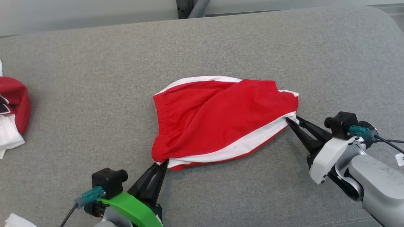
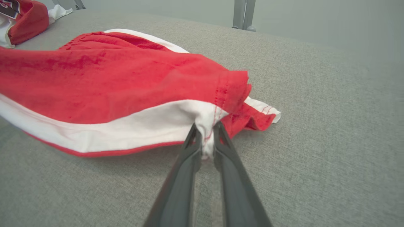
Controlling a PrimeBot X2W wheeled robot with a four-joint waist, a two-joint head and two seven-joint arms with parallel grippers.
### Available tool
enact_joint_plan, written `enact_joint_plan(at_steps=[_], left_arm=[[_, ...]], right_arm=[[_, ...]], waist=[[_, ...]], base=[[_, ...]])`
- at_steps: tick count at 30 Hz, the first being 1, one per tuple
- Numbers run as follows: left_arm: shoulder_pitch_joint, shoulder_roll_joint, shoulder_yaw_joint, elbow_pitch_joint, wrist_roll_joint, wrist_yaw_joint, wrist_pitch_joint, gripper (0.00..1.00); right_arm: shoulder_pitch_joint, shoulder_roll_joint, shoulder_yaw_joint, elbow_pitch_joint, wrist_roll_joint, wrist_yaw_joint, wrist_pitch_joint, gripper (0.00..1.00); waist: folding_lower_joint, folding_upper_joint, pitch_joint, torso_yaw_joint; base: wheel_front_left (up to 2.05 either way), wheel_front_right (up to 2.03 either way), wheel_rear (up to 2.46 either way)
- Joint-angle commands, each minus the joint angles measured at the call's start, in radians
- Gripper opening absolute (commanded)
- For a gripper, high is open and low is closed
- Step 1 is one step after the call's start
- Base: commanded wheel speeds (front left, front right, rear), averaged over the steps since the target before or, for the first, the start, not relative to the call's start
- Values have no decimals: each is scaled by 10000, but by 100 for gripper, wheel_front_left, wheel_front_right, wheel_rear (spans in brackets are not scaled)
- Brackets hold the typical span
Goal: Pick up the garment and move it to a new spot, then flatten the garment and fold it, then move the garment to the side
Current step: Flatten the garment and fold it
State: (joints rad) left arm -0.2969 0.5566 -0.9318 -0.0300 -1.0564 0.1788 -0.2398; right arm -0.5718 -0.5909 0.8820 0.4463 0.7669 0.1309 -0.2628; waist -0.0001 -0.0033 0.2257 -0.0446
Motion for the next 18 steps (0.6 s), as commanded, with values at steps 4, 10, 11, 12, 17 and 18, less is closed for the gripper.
enact_joint_plan(at_steps=[4, 10, 11, 12, 17, 18], left_arm=[[330, -394, 271, 666, 540, -258, -220, 100], [1001, -1052, 1169, 1337, 1213, -678, -253, 100], [1171, -1175, 1378, 1410, 1371, -729, -252, 100], [1332, -1284, 1610, 1449, 1531, -785, -254, 100], [1968, -1754, 2499, 1530, 2204, -1057, -257, 100], [2147, -1860, 2671, 1585, 2416, -1127, -256, 100]], right_arm=[[432, 213, -506, 160, -587, -5, -30, 100], [1187, 413, -1852, 40, -1086, -3, -30, 100], [1388, 449, -2177, -88, -1209, -3, -30, 100], [1631, 489, -2548, -218, -1340, -3, -29, 100], [2777, 768, -4075, -904, -1996, -3, -30, 100], [3109, 890, -4443, -1067, -2198, -3, -29, 100]], waist=[[1, 33, -133, -191], [1, 33, -437, -252], [1, 33, -498, -237], [1, 33, -559, -214], [1, 33, -780, -109], [1, 33, -838, -82]], base=[[0, 0, 0], [0, 0, 0], [0, 0, 0], [0, 0, 0], [0, 0, 0], [0, 0, 0]])
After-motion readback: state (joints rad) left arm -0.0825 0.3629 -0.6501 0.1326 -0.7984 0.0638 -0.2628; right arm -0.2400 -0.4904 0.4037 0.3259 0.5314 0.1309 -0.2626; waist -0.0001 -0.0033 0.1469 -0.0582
